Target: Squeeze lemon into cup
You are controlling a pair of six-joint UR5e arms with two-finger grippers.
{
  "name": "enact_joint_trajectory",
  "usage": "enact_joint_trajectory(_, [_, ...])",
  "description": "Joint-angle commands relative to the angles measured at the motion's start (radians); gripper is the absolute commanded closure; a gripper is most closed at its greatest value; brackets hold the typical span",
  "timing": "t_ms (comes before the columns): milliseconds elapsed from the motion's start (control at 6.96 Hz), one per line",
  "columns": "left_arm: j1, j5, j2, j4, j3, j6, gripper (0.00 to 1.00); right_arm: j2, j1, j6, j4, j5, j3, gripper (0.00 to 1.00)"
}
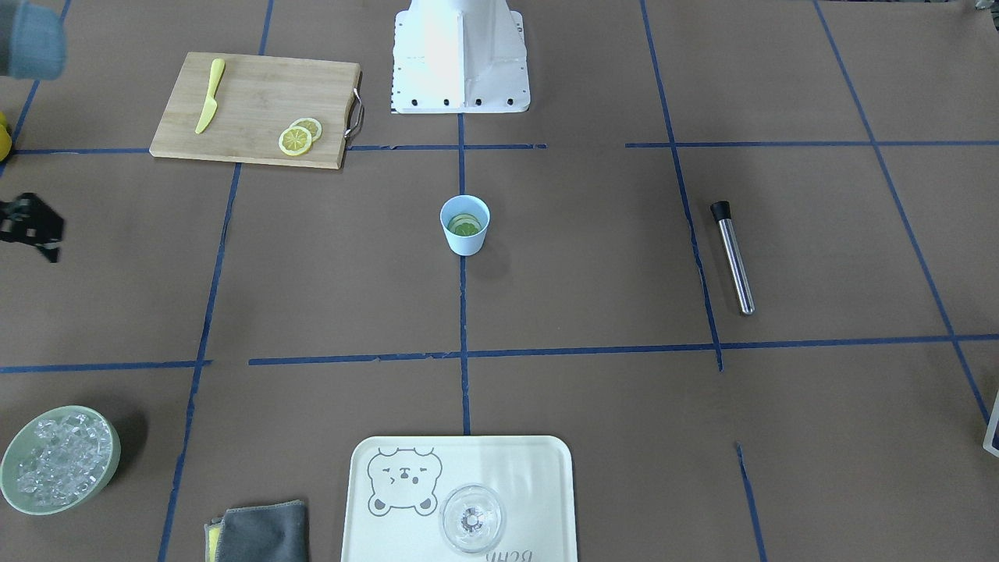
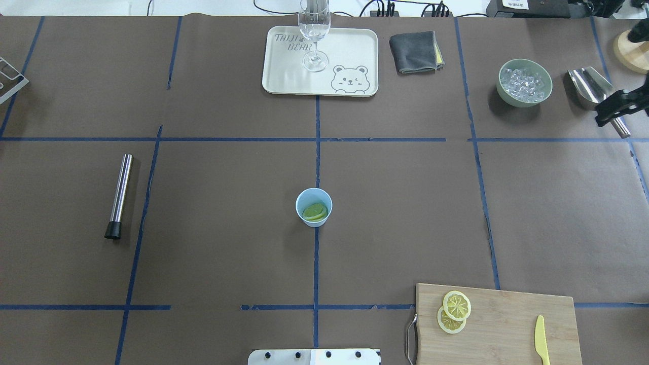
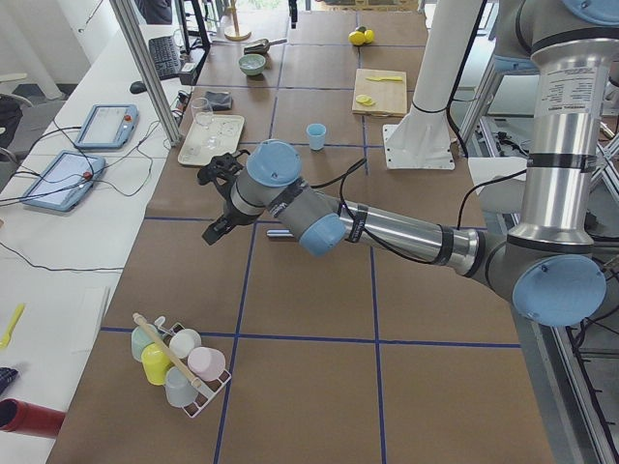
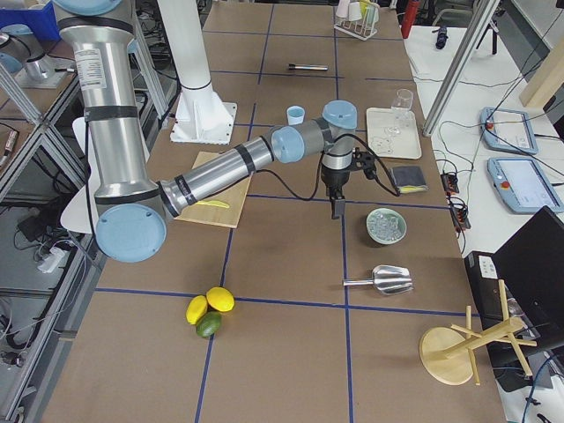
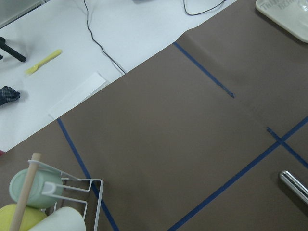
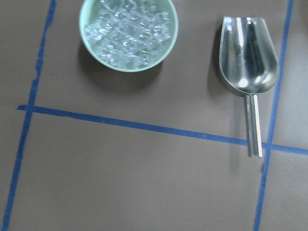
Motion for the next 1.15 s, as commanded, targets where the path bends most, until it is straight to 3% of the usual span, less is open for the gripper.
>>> enact_joint_trajectory(0, [0.117, 0.034, -0.006, -0.016, -0.037, -0.082, 0.0, -0.122, 0.196, -0.298, 0.002, 0.124, -0.068, 0.0])
enact_joint_trajectory(144, [0.227, 0.052, -0.018, -0.016, -0.033, -0.205, 0.0, -0.194, 0.227, -0.337, 0.005, 0.118, -0.064, 0.0])
enact_joint_trajectory(287, [0.287, 0.192, -0.007, -0.024, -0.031, -0.307, 0.0, -0.263, 0.232, -0.339, 0.003, 0.119, -0.068, 0.0])
enact_joint_trajectory(575, [0.378, 0.248, -0.007, -0.029, -0.007, -0.474, 0.0, -0.273, 0.232, -0.338, 0.005, 0.119, -0.058, 0.0])
enact_joint_trajectory(718, [0.456, 0.294, -0.01, -0.035, -0.007, -0.639, 0.15, -0.27, 0.232, -0.341, 0.005, 0.119, -0.056, 0.0])
enact_joint_trajectory(862, [0.563, 0.405, -0.018, -0.059, 0.005, -0.835, 0.33, -0.27, 0.232, -0.341, 0.003, 0.118, -0.062, 0.0])
enact_joint_trajectory(1006, [0.658, 0.481, -0.033, -0.081, 0.039, -0.969, 0.41, -0.27, 0.232, -0.341, 0.003, 0.118, -0.062, 0.0])
